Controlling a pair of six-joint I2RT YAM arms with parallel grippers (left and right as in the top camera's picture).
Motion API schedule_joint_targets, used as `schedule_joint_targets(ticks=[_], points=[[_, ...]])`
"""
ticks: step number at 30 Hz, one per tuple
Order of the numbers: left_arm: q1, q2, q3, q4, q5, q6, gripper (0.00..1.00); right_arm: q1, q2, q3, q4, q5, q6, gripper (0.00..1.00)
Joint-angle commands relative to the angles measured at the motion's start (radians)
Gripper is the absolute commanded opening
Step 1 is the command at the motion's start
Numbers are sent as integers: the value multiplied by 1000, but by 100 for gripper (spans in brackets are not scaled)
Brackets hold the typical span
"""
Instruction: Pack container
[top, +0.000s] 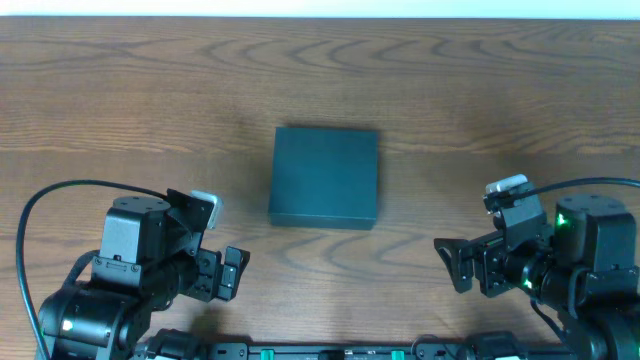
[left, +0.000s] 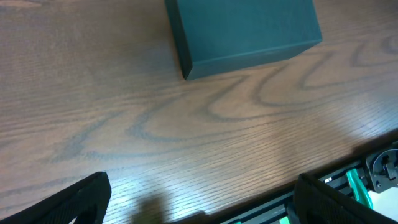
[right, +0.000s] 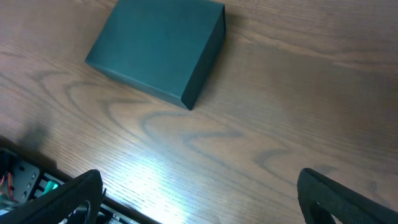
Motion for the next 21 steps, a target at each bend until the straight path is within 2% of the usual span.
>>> schedule_joint_targets(ticks=[1, 5, 7, 11, 14, 21], points=[[2, 2, 3, -1, 14, -11, 95, 5, -1, -5, 1, -5, 12, 99], [2, -14, 3, -2, 14, -10, 95, 5, -1, -5, 1, -4, 12, 99], [3, -35, 3, -5, -33, 8, 96, 5, -1, -5, 2, -5, 12, 99], [45, -122, -28, 86, -100, 68, 96, 5, -1, -5, 2, -5, 12, 99], [128, -234, -142, 224, -113, 129, 95, 5, -1, -5, 1, -4, 12, 99], [256, -510, -509, 474, -109, 132, 95, 5, -1, -5, 1, -4, 12, 99]])
